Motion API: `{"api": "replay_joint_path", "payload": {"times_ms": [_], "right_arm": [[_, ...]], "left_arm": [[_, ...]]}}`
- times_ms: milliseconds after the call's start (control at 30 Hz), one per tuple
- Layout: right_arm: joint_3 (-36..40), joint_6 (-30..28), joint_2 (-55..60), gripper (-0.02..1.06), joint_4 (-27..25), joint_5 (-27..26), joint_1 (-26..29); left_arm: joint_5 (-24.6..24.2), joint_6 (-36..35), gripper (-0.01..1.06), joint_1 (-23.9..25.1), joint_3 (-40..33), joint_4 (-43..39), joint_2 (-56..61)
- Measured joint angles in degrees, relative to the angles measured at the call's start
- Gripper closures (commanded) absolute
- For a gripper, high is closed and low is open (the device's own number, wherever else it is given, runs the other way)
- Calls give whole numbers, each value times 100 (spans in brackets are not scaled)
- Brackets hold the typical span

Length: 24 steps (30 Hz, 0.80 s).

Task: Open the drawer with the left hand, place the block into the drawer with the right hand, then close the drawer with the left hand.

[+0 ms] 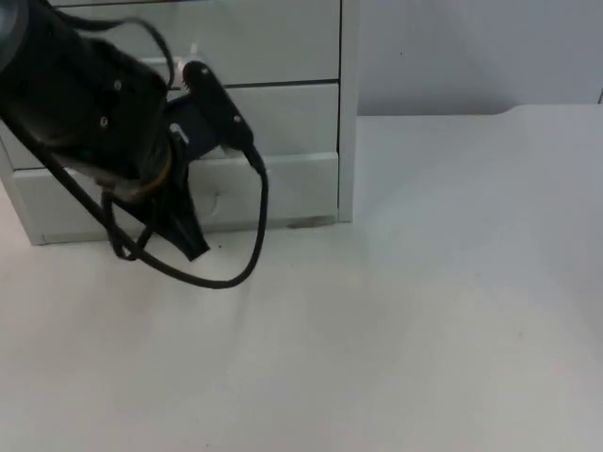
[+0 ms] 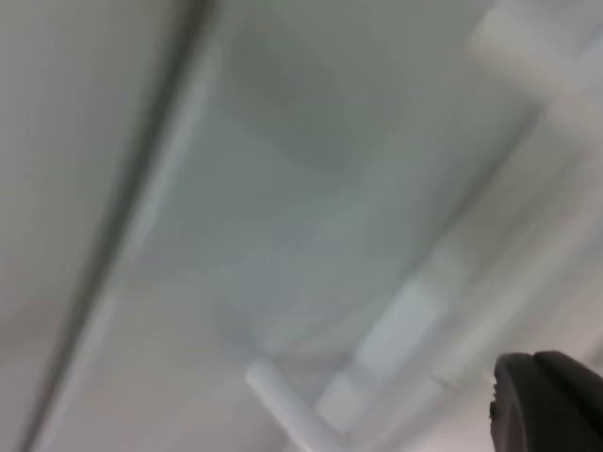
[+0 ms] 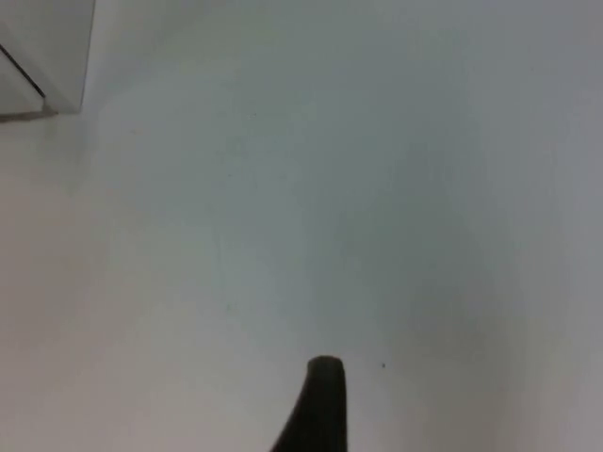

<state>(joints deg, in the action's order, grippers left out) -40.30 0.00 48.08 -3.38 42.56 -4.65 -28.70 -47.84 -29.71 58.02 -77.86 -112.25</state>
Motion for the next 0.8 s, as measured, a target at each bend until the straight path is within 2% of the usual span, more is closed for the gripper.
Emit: {"api": "replay_joint_path", "payload": {"times_ms": [100,133,267,300,433,467,567,800], "right_arm": [[0,0,0,32,0,0,0],[0,0,0,32,0,0,0],[0,0,0,32,0,0,0],[0,0,0,32,0,0,0],[0,0,0,32,0,0,0],[0,0,0,32,0,0,0],[0,0,0,32,0,0,0],[0,0,0,32,0,0,0]], "left_arm": [[-96,1361,105,-302,23,1558,498],[-96,1361,105,-302,23,1558,498],[-464,3495,105,-531,23,4280,1218],[-464,3495,105,-531,23,4280,1218],[-1085,5052,105,-532,23,6050,1680],[-1085,5052,105,-532,23,6050,1680],[-1512,5583,105,-532,23,6751,1958],[-1636,5685,105,-406,23,7046,2094]]}}
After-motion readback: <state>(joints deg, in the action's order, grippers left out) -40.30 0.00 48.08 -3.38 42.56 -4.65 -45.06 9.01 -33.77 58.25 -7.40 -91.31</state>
